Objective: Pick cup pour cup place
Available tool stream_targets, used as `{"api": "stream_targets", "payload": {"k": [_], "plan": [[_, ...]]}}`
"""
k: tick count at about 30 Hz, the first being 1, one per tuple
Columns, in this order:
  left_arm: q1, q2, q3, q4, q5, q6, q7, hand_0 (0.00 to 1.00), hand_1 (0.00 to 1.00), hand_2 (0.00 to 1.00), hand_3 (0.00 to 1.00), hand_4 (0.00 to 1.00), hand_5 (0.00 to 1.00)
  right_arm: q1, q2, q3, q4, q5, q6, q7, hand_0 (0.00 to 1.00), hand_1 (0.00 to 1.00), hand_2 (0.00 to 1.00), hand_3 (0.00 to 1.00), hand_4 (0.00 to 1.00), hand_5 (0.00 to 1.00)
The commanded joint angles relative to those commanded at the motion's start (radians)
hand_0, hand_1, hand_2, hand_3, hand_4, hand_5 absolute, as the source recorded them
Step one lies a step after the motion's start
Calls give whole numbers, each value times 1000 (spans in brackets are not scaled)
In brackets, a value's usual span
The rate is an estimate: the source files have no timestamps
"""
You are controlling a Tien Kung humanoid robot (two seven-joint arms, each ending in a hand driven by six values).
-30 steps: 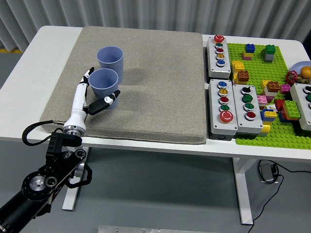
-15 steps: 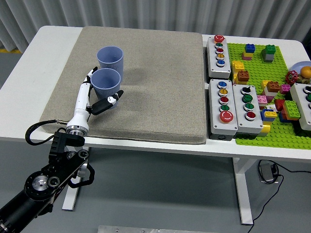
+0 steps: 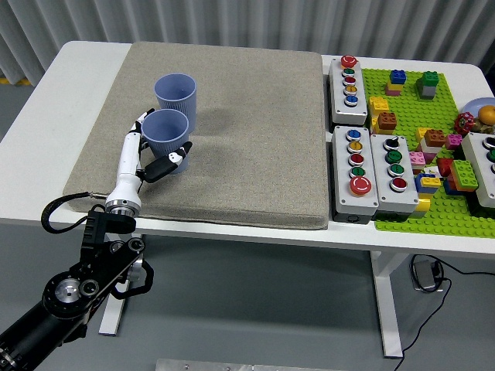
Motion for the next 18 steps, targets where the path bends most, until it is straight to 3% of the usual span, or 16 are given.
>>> {"api": "stream_targets", "payload": {"k": [10,11,16,17,18], "plan": [[-8,-7,20,2,-15,26,-13,470,544,680,745,732,115,1,-1,2,0,0,1,1,690,653,583,578,2,166],[-9,-8,20,4,-16,29,-13,453,522,598,636,720,102,1,-1,2,0,0,1,1,689,653,583,577,2,166],[-6,-10,23,0,-27,37,-27,453,522,598,636,720,102,2,-1,1,0,0,1,1,689,653,583,577,2,166],[-3,-11,21,-5,-26,43,-29,463,521,552,568,695,71,2,-1,2,0,0,1,1,690,653,583,578,2,167],[-2,-11,20,-7,-26,45,-30,463,521,552,568,695,71,2,-1,2,0,0,1,1,690,653,583,578,2,167]]}}
